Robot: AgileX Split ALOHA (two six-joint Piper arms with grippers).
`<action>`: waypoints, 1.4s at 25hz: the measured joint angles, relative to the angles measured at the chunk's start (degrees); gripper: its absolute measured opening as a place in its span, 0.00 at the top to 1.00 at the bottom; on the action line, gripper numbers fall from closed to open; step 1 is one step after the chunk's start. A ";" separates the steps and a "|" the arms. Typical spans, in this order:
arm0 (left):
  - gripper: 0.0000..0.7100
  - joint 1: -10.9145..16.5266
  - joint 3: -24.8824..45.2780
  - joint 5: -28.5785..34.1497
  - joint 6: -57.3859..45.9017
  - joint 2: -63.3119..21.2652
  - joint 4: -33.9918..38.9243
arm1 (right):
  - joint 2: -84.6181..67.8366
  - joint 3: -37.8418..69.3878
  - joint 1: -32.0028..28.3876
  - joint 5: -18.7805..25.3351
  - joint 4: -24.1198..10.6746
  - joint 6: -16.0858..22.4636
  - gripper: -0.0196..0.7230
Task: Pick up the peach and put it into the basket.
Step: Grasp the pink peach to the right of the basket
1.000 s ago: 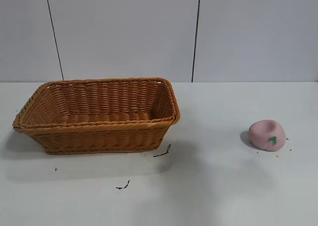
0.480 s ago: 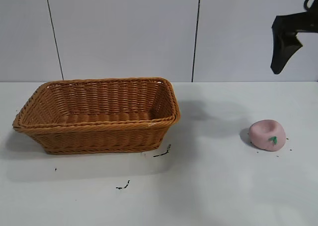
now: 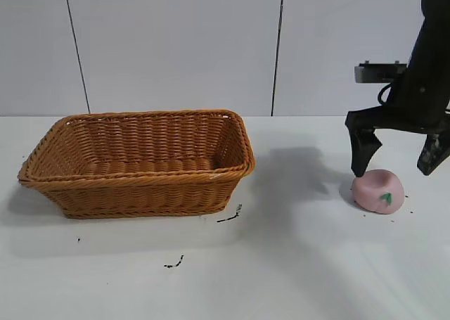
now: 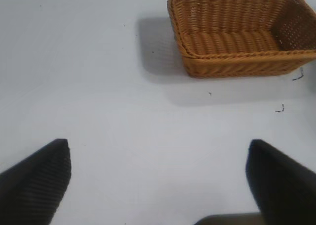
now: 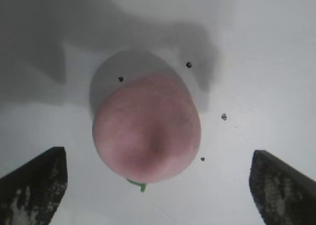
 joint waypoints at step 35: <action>0.02 0.00 0.00 0.00 0.00 0.00 0.00 | -1.19 -3.30 0.00 1.44 0.77 -0.32 0.99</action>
